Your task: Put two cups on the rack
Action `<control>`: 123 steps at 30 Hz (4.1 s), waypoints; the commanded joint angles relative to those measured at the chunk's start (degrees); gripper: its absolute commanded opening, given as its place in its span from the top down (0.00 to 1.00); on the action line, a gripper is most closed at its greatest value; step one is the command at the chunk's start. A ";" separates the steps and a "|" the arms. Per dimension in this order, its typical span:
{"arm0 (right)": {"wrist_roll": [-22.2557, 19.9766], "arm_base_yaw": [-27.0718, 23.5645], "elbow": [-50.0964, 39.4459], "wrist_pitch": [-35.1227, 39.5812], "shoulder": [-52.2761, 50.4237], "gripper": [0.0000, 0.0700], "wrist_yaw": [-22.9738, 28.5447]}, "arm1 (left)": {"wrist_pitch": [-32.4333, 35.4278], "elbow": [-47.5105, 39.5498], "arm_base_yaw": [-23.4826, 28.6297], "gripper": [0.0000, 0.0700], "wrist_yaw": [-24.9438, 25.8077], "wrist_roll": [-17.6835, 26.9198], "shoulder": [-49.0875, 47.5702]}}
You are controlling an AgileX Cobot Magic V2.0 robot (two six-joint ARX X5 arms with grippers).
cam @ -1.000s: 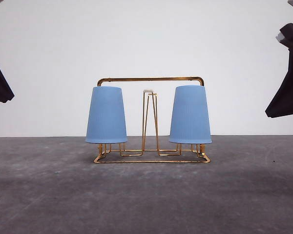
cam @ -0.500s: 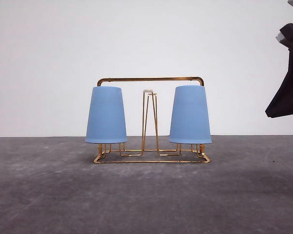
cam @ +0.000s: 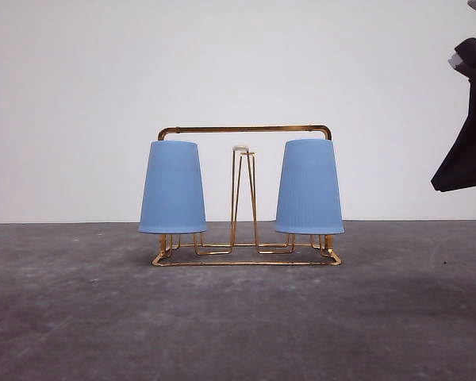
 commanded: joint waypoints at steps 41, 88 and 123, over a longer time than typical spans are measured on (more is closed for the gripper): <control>-10.33 -18.20 -17.29 -1.99 -38.95 0.98 12.12 | 6.58 -3.38 0.82 1.00 -0.29 -0.24 -0.85; -10.12 -22.05 -21.11 0.61 -44.28 0.98 10.37 | 6.60 -3.38 0.82 1.00 -0.29 -0.23 -0.86; -10.12 -22.05 -21.11 0.60 -44.28 0.98 10.36 | 6.60 -3.38 0.82 1.00 -0.29 -0.23 -0.86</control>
